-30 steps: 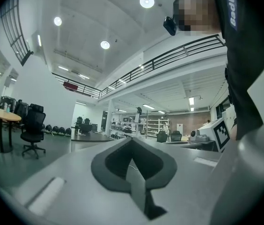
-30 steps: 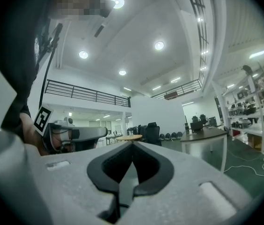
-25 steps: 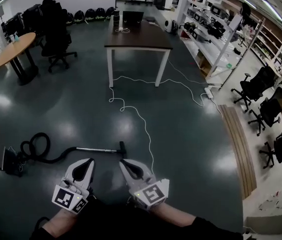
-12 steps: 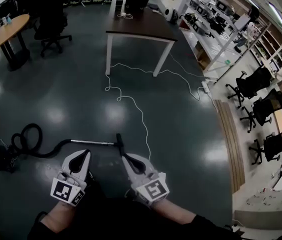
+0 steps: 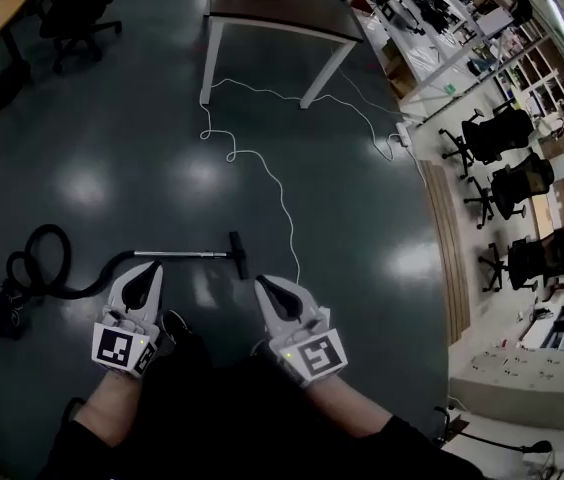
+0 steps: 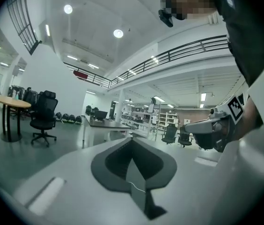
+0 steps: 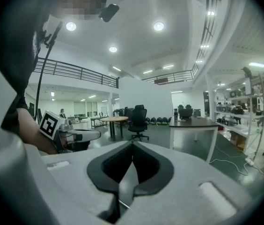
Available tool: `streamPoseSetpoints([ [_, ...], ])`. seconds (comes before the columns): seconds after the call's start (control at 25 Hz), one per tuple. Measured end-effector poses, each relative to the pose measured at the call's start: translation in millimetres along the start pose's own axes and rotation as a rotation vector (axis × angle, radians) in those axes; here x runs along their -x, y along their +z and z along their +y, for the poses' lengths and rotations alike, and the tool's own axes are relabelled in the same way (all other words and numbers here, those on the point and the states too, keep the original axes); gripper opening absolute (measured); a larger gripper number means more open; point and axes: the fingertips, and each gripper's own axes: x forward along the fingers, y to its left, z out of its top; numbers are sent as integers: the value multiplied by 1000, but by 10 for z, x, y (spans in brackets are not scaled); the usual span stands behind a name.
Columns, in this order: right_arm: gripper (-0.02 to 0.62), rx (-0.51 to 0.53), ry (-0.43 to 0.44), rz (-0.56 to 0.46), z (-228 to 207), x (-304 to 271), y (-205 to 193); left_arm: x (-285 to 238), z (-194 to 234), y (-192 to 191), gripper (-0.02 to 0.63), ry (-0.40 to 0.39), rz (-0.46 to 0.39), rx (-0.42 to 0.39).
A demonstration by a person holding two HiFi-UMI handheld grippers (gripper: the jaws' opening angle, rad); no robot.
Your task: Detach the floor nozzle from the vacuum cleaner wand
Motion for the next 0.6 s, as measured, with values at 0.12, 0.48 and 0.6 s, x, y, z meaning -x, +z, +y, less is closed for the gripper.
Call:
streamPoseSetpoints([
  [0.12,2,-8,-17,23,-106,-112,-112,-109,298,-264,0,56,37,20],
  [0.48,2,-41,69,100,-540,-319,-665,-574,611,-806,0,159,136,-39],
  [0.6,3,-44,99,129,-690,-446,-927,-787,585,-1015,0,140,160,-52],
])
